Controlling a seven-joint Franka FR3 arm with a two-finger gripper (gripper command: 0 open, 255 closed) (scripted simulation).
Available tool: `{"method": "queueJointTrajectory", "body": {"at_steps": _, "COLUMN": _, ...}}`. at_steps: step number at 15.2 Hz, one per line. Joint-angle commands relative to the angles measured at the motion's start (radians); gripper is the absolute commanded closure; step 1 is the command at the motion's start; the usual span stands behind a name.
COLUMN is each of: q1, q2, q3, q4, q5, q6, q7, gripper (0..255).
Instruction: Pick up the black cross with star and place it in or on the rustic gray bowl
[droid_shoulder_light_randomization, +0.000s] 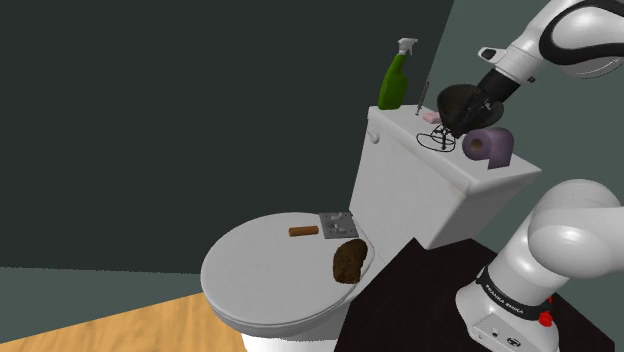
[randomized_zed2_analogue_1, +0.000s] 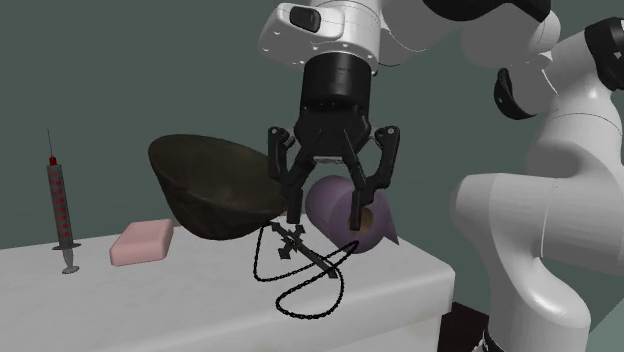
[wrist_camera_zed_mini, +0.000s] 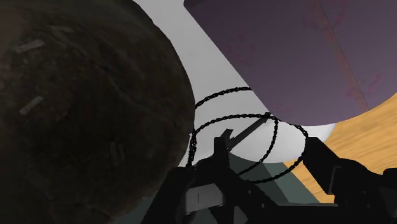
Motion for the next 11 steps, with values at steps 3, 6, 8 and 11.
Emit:
{"method": "queueJointTrajectory", "body": {"at_steps": 3, "q1": 0.0, "q2": 0.001, "q3": -0.001, "q4": 0.0, "q5": -0.001, "q6": 0.0, "q7": 0.0, "gripper": 255}}
{"method": "queueJointTrajectory", "body": {"at_steps": 6, "q1": 0.0, "q2": 0.001, "q3": 0.0, "q4": 0.0, "q5": 0.0, "q6": 0.0, "q7": 0.0, "gripper": 255}}
{"method": "queueJointTrajectory", "body": {"at_steps": 8, "q1": 0.0, "q2": 0.001, "q3": 0.0, "q4": 0.0, "q5": 0.0, "q6": 0.0, "q7": 0.0, "gripper": 255}}
{"method": "queueJointTrajectory", "body": {"at_steps": 11, "q1": -0.014, "q2": 0.017, "q3": 0.083, "q4": -0.012, "q5": -0.005, "q6": 0.004, "q7": 0.09, "gripper": 0}}
